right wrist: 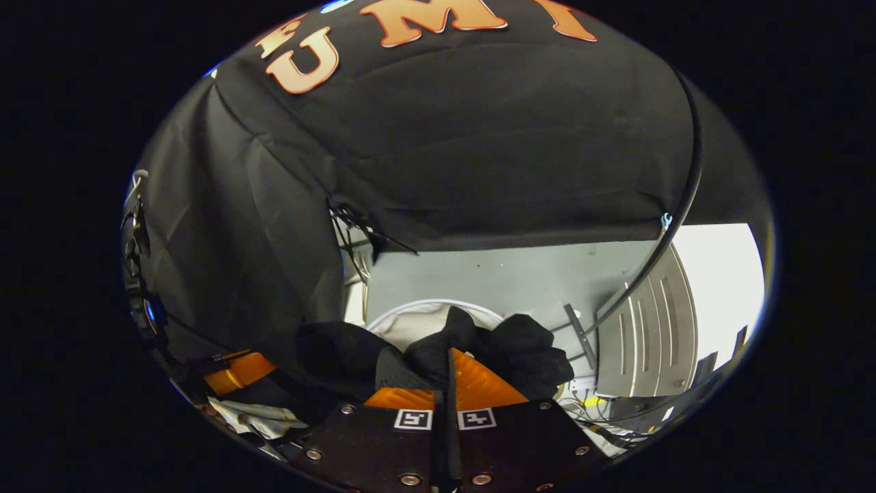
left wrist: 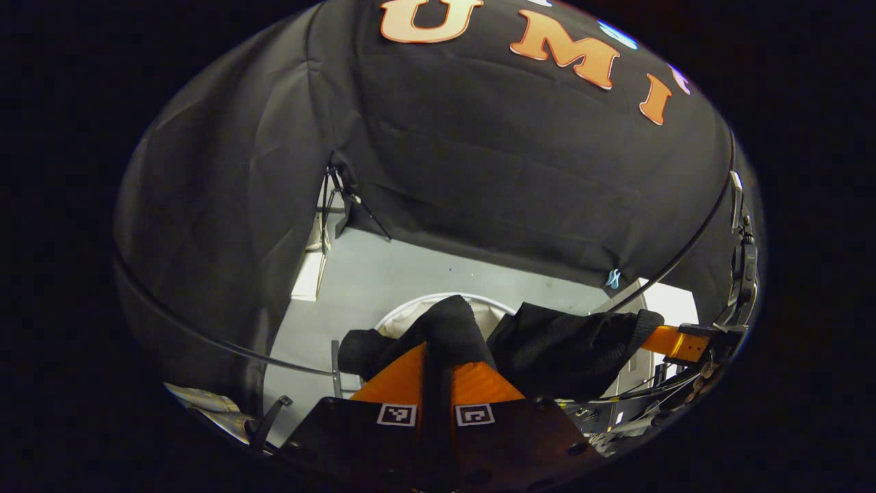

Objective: Grasp the clothes on the hanger with both hands and then place them into the laundry hamper below.

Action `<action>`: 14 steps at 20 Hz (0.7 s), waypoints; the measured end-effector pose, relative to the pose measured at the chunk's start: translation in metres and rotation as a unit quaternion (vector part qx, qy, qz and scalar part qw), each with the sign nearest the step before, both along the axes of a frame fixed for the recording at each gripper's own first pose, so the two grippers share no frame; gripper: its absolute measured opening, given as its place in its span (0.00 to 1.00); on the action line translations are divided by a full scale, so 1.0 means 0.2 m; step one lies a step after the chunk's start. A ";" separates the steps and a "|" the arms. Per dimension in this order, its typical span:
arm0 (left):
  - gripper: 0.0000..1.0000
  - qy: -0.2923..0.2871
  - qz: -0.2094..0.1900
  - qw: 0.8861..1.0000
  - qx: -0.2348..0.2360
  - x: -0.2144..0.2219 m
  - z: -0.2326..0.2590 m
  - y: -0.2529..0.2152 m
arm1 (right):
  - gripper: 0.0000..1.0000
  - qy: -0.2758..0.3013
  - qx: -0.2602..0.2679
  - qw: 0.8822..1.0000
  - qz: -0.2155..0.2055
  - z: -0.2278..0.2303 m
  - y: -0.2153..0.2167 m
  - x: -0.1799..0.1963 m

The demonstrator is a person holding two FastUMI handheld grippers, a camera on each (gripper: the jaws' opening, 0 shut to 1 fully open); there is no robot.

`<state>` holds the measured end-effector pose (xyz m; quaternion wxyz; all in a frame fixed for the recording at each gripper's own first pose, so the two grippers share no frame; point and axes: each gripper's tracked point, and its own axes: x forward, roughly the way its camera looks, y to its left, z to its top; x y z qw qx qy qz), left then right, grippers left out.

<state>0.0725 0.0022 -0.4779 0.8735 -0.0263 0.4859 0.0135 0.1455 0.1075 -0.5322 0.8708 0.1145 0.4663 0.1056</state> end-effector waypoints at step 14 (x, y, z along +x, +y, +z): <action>0.13 0.112 -0.004 0.993 0.044 -0.29 -0.40 0.06 | 0.08 0.052 -0.079 0.995 0.017 -0.42 -0.04 -0.16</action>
